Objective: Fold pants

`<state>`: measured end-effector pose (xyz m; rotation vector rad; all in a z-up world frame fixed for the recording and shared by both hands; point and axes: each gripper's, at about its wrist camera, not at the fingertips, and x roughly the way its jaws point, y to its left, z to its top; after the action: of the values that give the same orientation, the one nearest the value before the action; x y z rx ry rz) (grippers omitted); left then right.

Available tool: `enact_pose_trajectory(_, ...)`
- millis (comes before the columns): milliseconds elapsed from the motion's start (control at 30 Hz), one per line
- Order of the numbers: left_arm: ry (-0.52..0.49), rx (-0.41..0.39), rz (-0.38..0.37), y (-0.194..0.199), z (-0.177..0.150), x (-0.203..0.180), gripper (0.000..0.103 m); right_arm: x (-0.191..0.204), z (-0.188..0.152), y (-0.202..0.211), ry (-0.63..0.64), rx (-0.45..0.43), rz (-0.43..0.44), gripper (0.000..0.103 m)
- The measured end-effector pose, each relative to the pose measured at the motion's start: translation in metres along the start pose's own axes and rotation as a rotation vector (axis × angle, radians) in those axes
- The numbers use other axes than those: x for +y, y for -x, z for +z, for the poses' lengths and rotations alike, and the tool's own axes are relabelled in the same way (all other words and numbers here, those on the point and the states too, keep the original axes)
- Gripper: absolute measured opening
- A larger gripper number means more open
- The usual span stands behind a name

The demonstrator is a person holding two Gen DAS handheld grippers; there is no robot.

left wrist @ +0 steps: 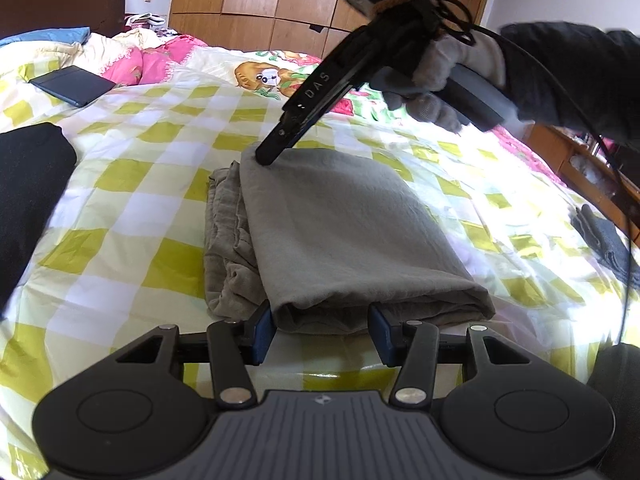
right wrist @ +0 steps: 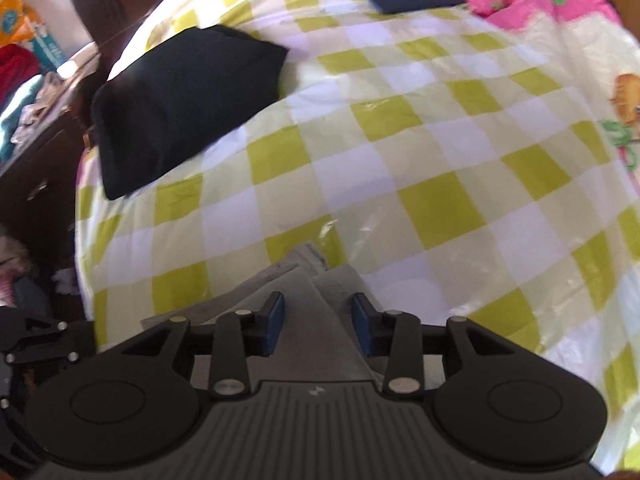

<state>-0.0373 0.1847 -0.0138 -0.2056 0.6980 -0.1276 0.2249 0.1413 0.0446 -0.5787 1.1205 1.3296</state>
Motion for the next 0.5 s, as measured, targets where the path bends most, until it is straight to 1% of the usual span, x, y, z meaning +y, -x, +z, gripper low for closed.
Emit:
enact_pose_trajectory(33,-0.005,0.005,-0.002,-0.001,0.0,-0.001,0.063,-0.001,0.001,0.001,0.007,0.01,0.027,0.038)
enact_pose_trajectory(100,-0.011,0.015,-0.001,-0.003,0.0,-0.001,0.063,-0.002,0.0,0.003,0.026,0.045,0.116,0.038)
enact_pose_trajectory(167,-0.009,0.029,-0.003,-0.007,0.001,-0.001,0.063,0.0,-0.001,0.007,0.039,0.063,0.168,0.04)
enact_pose_trajectory(267,0.004,0.052,-0.003,-0.012,0.002,0.001,0.063,0.004,-0.002,0.016,0.051,0.053,0.256,0.04)
enact_pose_trajectory(300,0.009,0.058,-0.003,-0.013,0.002,0.002,0.063,0.003,-0.001,0.016,0.056,0.043,0.255,0.039)
enact_pose_trajectory(333,0.015,0.064,-0.002,-0.015,0.002,0.002,0.063,0.001,0.001,0.012,0.045,0.033,0.231,0.037)
enact_pose_trajectory(367,0.021,0.069,-0.004,-0.016,0.002,0.003,0.063,-0.006,0.002,0.005,0.006,0.027,0.21,0.034)
enact_pose_trajectory(400,0.026,0.075,-0.007,-0.018,0.002,0.004,0.063,-0.012,0.002,-0.003,-0.049,0.017,0.204,0.026)
enact_pose_trajectory(433,0.029,0.086,-0.009,-0.02,0.002,0.005,0.063,-0.018,0.001,-0.009,-0.109,0.004,0.196,0.004)
enact_pose_trajectory(500,0.028,0.092,-0.008,-0.021,0.002,0.004,0.063,-0.016,-0.003,-0.008,-0.156,-0.039,0.176,0.004)
